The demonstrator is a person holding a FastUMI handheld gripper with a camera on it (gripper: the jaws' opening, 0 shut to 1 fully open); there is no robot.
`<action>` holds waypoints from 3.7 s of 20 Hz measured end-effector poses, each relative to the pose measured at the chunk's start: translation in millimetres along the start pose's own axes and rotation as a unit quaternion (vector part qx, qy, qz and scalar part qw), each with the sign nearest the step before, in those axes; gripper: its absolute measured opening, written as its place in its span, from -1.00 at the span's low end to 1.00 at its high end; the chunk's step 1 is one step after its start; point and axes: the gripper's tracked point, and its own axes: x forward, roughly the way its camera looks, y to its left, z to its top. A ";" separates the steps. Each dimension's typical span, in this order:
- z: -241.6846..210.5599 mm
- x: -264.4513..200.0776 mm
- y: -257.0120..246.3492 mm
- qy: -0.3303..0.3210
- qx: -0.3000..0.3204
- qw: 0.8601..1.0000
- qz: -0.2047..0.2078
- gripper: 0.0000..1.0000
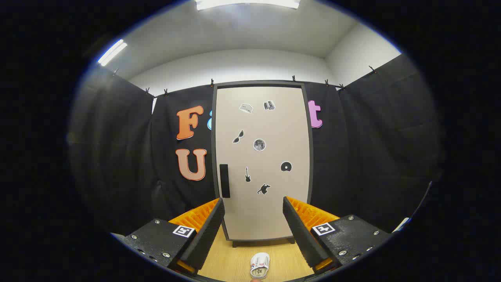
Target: Open the shoe cabinet door, grab the shoes and put them into the shoe cabinet, then close the shoe cabinet door.
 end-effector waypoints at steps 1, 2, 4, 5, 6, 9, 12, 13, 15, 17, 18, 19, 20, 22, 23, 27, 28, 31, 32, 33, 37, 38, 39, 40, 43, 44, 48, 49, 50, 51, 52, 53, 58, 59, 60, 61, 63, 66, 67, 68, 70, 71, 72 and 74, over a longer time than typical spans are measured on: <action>-0.1 0.4 -0.7 0.001 0.000 1.000 0.000 0.87; -0.1 1.3 -0.9 0.001 0.000 1.000 0.000 0.88; 1.0 0.9 -1.7 0.001 -0.001 1.000 -0.001 0.87; 1.1 0.6 -1.8 0.000 0.000 1.000 -0.001 0.87; 1.5 0.6 -1.9 0.000 0.001 1.000 -0.001 0.87; 2.0 1.3 -2.7 -0.001 0.003 1.000 -0.001 0.87; 0.8 2.9 -2.4 0.001 0.001 1.000 0.000 0.87; 0.9 1.6 -2.6 0.001 0.000 1.000 0.000 0.87; 1.0 2.6 -3.0 0.001 0.002 1.000 0.000 0.88; -0.1 5.9 -1.7 0.002 0.003 1.000 0.000 0.87; -0.7 8.1 -0.5 0.003 0.004 1.000 0.002 0.87; -1.0 11.0 1.6 0.004 0.005 1.000 0.004 0.87; -1.0 15.3 4.9 0.003 0.007 1.000 0.008 0.87; -3.6 30.3 15.0 0.001 0.008 1.000 0.018 0.87; -5.8 39.6 21.4 0.002 0.007 1.000 0.023 0.87; -18.6 97.1 52.4 0.006 0.016 0.999 0.047 0.87; -21.2 114.2 61.3 0.005 0.019 0.998 0.052 0.87; -30.4 165.7 86.0 0.007 0.013 0.998 0.059 0.87; -34.1 181.4 93.3 0.008 0.008 0.998 0.059 0.87; -37.1 197.1 100.7 0.007 0.004 0.998 0.060 0.87; -48.1 243.8 115.8 0.005 0.001 0.999 0.048 0.87; -48.9 253.5 116.6 0.001 -0.001 0.999 0.043 0.87; -50.0 261.6 117.2 0.002 0.000 0.999 0.040 0.87; -53.7 268.9 116.8 0.005 -0.001 0.999 0.035 0.87; -62.6 281.9 115.4 0.014 -0.007 0.999 0.030 0.70; -63.3 283.2 116.1 0.013 -0.007 0.999 0.031 0.45; -63.7 284.3 113.2 0.007 -0.005 1.000 0.024 -0.23; -64.0 284.9 112.8 0.008 -0.007 1.000 0.024 -0.24; -64.8 284.3 112.0 0.011 -0.010 1.000 0.022 -0.25; -65.6 283.3 111.9 0.014 -0.015 1.000 0.022 -0.25; -65.4 282.6 112.0 0.015 -0.019 0.999 0.023 -0.25; -65.3 281.7 112.1 0.016 -0.021 0.999 0.024 -0.27; -60.9 267.6 111.0 0.020 -0.030 0.999 0.033 -0.29; -61.3 262.9 109.7 0.019 -0.031 0.999 0.035 -0.29; -61.1 257.9 108.0 0.019 -0.029 0.999 0.036 -0.29; -60.8 251.9 105.8 0.017 -0.027 0.999 0.038 -0.29; -59.7 240.9 101.8 0.013 -0.026 0.999 0.041 -0.29; -58.7 227.1 96.2 0.014 -0.027 0.999 0.045 -0.29; -58.1 223.0 94.5 0.014 -0.026 0.998 0.047 -0.29; -57.9 219.0 92.5 0.014 -0.025 0.998 0.049 -0.29; -57.0 211.8 87.9 0.014 -0.019 0.998 0.054 -0.29; -57.7 207.9 86.7 0.015 -0.014 0.998 0.058 -0.29; -56.8 203.4 84.9 0.015 -0.010 0.998 0.062 -0.29; -56.2 198.7 80.6 0.017 -0.012 0.998 0.066 -0.30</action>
